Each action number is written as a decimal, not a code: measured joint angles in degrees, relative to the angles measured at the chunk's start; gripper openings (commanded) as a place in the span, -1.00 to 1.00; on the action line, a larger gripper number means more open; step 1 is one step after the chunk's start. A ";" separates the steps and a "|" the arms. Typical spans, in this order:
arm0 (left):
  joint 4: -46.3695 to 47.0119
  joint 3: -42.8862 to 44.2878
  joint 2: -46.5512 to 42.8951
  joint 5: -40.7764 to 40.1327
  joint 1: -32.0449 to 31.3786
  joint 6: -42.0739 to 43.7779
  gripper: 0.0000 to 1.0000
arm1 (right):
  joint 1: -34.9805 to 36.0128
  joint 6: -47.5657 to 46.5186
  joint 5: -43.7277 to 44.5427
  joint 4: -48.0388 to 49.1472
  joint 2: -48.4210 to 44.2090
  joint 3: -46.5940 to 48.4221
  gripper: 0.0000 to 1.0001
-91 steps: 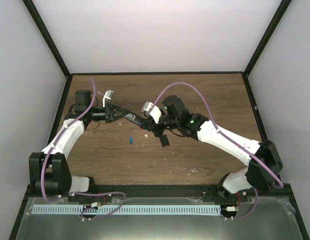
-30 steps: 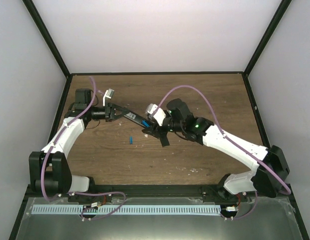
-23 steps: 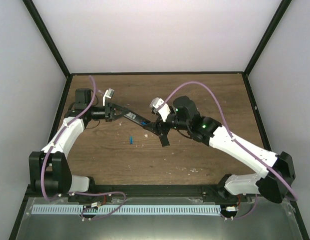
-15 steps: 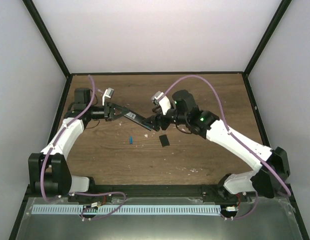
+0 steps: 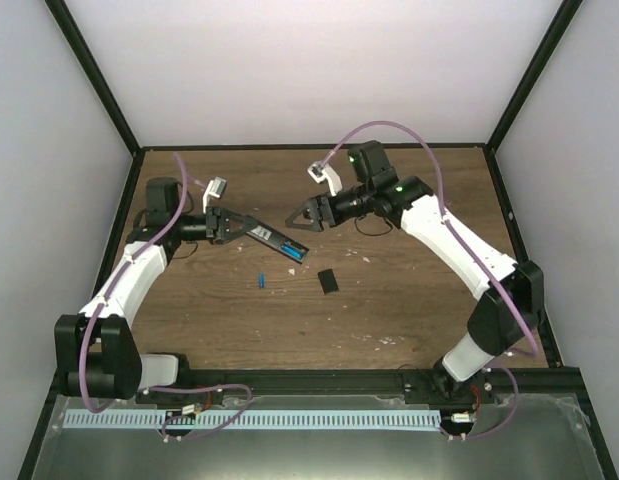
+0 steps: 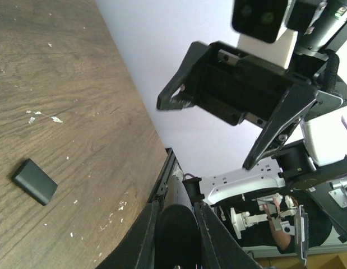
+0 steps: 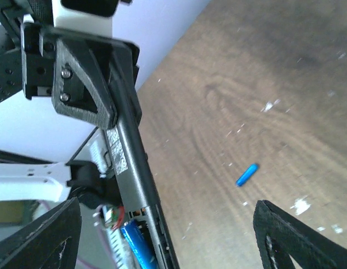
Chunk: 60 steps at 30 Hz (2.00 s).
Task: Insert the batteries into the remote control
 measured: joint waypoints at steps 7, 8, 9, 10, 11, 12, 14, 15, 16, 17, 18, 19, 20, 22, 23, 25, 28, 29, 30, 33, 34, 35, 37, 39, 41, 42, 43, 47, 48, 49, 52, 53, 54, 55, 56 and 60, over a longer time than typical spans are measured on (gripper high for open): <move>0.90 -0.04 -0.20 0.33 -0.39 -0.83 -1.00 | 0.20 1.92 -7.52 -4.42 3.52 0.24 0.50; 1.01 -0.04 -0.24 0.37 -0.44 -0.85 -1.00 | 0.26 2.32 -8.66 -4.85 3.96 0.22 0.50; 1.07 -0.04 -0.26 0.39 -0.48 -0.87 -1.00 | 0.28 2.29 -8.85 -4.94 4.02 0.22 0.49; 1.11 -0.04 -0.26 0.39 -0.50 -0.87 -1.00 | 0.37 2.49 -9.51 -5.18 4.17 0.22 0.49; 1.18 -0.04 -0.26 0.39 -0.52 -0.87 -1.00 | 0.46 2.56 -9.94 -5.27 4.26 0.22 0.49; 1.18 -0.04 -0.26 0.37 -0.52 -0.90 -1.00 | 0.55 2.73 -10.62 -5.35 4.33 0.22 0.48; 1.29 -0.04 -0.26 0.39 -0.52 -0.87 -1.00 | 0.76 2.95 -11.96 -5.46 4.55 0.22 0.44; 1.38 -0.04 -0.26 0.39 -0.55 -0.87 -1.00 | 0.92 3.17 -12.63 -5.55 4.72 0.22 0.42; 1.42 -0.04 -0.26 0.39 -0.57 -0.87 -1.00 | 1.11 3.43 -13.27 -5.66 4.92 0.22 0.41; 1.42 -0.04 -0.26 0.39 -0.59 -0.87 -1.00 | 1.22 3.50 -13.77 -5.77 5.07 0.22 0.39; 1.42 -0.04 -0.26 0.39 -0.59 -0.85 -1.00 | 1.36 3.61 -14.34 -5.84 5.27 0.22 0.38; 1.40 -0.04 -0.26 0.37 -0.59 -0.85 -1.00 | 1.49 3.72 -14.93 -5.95 5.46 0.22 0.35; 1.40 -0.04 -0.26 0.39 -0.59 -0.85 -1.00 | 1.62 3.80 -15.39 -6.03 5.68 0.22 0.33; 1.40 -0.04 -0.26 0.37 -0.59 -0.83 -1.00 | 1.88 3.78 -15.96 -6.43 5.99 0.22 0.24; 1.40 -0.04 -0.26 0.37 -0.59 -0.81 -1.00 | 1.95 3.85 -16.22 -6.51 6.05 0.22 0.19; 1.38 -0.04 -0.26 0.37 -0.59 -0.81 -1.00 | 2.12 3.89 -16.85 -6.69 6.23 0.22 0.13; 1.38 -0.04 -0.26 0.37 -0.59 -0.76 -1.00 | 2.23 4.02 -17.59 -6.82 6.64 0.22 0.06; 1.33 -0.04 -0.26 0.37 -0.59 -0.74 -1.00 | 2.25 4.02 -17.84 -6.84 6.75 0.22 0.04; 1.29 -0.04 -0.26 0.35 -0.59 -0.68 -1.00 | 2.27 4.04 -17.99 -6.84 6.80 0.22 0.02; 0.90 -0.04 -0.26 0.39 -0.59 -0.50 -1.00 | 2.29 4.28 -18.34 -6.82 6.99 0.22 -0.04; 0.85 -0.04 -0.26 0.39 -0.61 -0.46 -1.00 | 2.29 4.42 -18.40 -6.80 7.10 0.22 -0.06; 0.79 -0.04 -0.26 0.39 -0.63 -0.42 -1.00 | 2.29 4.46 -18.51 -6.80 7.21 0.22 -0.08; 0.57 -0.04 -0.26 0.37 -0.68 -0.26 -1.00 | 2.29 4.81 -18.64 -6.78 7.52 0.22 -0.12; 0.46 -0.04 -0.26 0.39 -0.70 -0.17 -1.00 | 2.34 5.14 -18.69 -6.75 7.63 0.22 -0.14; 0.44 -0.04 -0.26 0.46 -0.74 -0.07 -1.00 | 2.34 5.51 -18.71 -6.71 7.63 0.22 -0.17; 0.42 -0.04 -0.26 0.48 -0.74 0.02 -1.00 | 2.34 5.60 -18.71 -6.69 7.65 0.22 -0.19; 0.39 -0.04 -0.26 0.52 -0.74 0.11 -1.00 | 2.34 5.77 -18.71 -6.64 7.65 0.22 -0.20; 0.17 -0.04 -0.26 0.63 -0.83 0.48 -1.00 | 2.36 6.16 -18.71 -6.27 7.69 0.22 -0.26; 0.09 -0.04 -0.26 0.66 -0.83 0.55 -1.00 | 2.36 6.19 -18.71 -6.25 7.69 0.22 -0.27; 0.04 -0.04 -0.26 0.66 -0.83 0.57 -1.00 | 2.38 6.27 -18.69 -6.25 7.74 0.22 -0.28; -0.04 -0.04 -0.26 0.70 -0.83 0.66 -1.00 | 2.47 6.40 -18.69 -6.08 7.91 0.22 -0.31; -0.11 -0.04 -0.26 0.72 -0.83 0.70 -1.00 | 2.54 6.38 -18.71 -6.05 8.02 0.22 -0.33; -0.17 -0.04 -0.26 0.70 -0.85 0.74 -1.00 | 2.60 6.40 -18.71 -5.97 8.09 0.22 -0.33; -0.24 -0.04 -0.26 0.70 -0.85 0.76 -1.00 | 2.64 6.38 -18.69 -5.88 8.17 0.22 -0.34; -0.37 -0.04 -0.26 0.68 -0.85 0.79 -1.00 | 2.71 6.38 -18.69 -5.88 8.28 0.22 -0.35; -0.59 -0.04 -0.26 0.70 -0.85 0.83 -1.00 | 2.99 6.36 -18.67 -5.90 8.52 0.22 -0.38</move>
